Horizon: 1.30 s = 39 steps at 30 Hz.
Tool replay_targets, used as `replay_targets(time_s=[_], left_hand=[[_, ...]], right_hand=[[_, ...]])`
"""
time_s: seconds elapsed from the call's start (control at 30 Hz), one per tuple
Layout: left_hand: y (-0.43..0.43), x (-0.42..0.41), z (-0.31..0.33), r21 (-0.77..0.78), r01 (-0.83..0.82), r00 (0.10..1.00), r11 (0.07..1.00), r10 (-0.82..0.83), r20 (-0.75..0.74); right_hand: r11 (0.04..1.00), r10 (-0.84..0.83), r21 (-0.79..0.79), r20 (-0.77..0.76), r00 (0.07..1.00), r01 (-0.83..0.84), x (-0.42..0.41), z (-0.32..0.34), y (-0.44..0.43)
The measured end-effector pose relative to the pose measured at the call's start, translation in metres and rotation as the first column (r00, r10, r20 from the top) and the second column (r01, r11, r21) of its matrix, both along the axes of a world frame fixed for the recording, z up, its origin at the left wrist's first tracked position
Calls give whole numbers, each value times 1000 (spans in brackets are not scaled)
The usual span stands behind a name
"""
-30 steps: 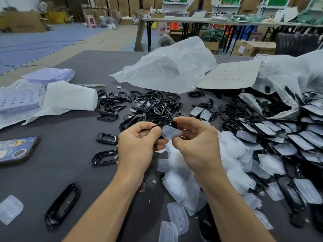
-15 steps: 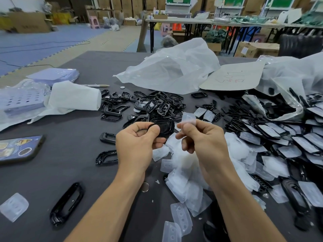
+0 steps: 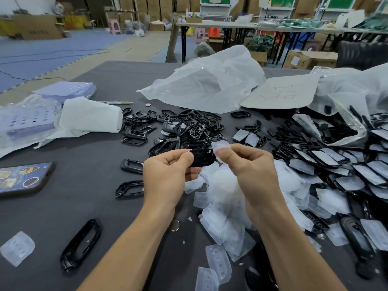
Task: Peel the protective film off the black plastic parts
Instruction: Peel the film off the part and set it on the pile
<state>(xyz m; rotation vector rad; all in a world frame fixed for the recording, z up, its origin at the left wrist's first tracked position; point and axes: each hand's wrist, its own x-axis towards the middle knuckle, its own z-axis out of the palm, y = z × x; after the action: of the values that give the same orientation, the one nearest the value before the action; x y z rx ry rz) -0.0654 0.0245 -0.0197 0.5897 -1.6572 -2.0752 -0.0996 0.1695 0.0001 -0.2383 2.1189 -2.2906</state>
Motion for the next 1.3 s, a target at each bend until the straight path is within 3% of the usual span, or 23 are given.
replay_targets(time_s=[0.2, 0.4, 0.6, 0.97, 1.3], left_hand=[[-2, 0, -2, -73, 44, 999, 996, -43, 15], [-3, 1, -1, -173, 76, 994, 982, -63, 85], [-5, 3, 2, -115, 74, 997, 991, -71, 32], [-3, 8, 12, 12, 251, 966, 968, -251, 64], [-6, 9, 12, -5, 307, 950, 952, -306, 59]], right_hand=[[989, -28, 144, -105, 994, 43, 0, -1, -1], [987, 34, 159, -129, 991, -13, 5, -4, -6], [973, 38, 232, -160, 986, 1, 3, -3, -4], [851, 54, 510, -329, 943, 129, 1, -6, -3], [856, 49, 489, -398, 916, 167, 7, -7, -6]])
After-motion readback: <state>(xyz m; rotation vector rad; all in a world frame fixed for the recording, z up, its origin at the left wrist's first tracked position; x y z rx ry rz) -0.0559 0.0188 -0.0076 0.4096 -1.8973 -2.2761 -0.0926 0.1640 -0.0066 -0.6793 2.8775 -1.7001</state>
